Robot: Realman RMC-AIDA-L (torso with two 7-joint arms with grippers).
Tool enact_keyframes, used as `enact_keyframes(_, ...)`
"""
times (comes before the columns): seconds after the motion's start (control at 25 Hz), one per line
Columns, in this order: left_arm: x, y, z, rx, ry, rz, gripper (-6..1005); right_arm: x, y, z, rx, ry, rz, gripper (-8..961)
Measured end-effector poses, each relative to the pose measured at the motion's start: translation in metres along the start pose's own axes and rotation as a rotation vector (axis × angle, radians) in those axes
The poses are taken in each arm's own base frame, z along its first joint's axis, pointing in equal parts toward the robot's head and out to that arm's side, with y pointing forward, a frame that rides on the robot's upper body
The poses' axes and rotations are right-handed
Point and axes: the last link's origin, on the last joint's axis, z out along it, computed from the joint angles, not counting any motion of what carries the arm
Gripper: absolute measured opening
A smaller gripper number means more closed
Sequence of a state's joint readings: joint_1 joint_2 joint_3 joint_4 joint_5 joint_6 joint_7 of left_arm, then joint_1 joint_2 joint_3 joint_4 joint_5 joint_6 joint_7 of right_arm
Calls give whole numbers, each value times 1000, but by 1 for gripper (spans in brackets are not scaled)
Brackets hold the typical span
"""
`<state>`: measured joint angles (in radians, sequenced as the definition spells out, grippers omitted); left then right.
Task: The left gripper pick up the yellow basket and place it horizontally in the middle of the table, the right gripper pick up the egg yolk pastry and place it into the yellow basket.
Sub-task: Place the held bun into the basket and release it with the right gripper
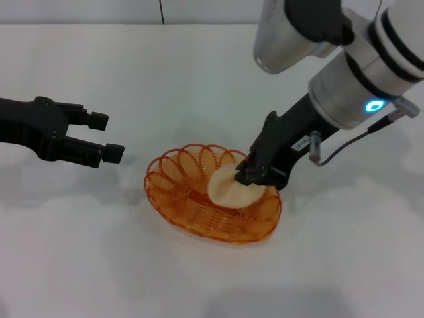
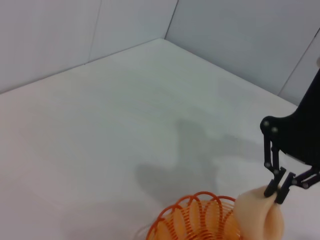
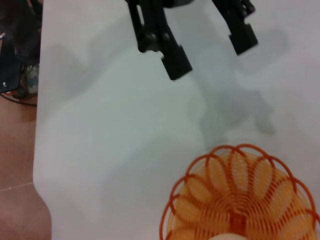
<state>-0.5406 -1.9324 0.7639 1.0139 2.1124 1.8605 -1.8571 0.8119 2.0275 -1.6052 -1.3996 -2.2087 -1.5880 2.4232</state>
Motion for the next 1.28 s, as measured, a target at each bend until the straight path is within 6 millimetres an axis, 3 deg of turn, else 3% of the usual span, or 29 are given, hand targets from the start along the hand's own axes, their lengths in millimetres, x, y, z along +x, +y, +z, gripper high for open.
enact_keyframes(0.76,-1,0,0,3,3,-6,890,-9,3,4,-4,-42,-37,152)
enact_keyframes(1.04,1,-1,0,11,12,-3,890,-7,-1,-1,14,-67,-34,395)
enact_keyframes(1.28,4,-4,-7,34,57,-3,890,11,-15,-21,78,-149,8,638)
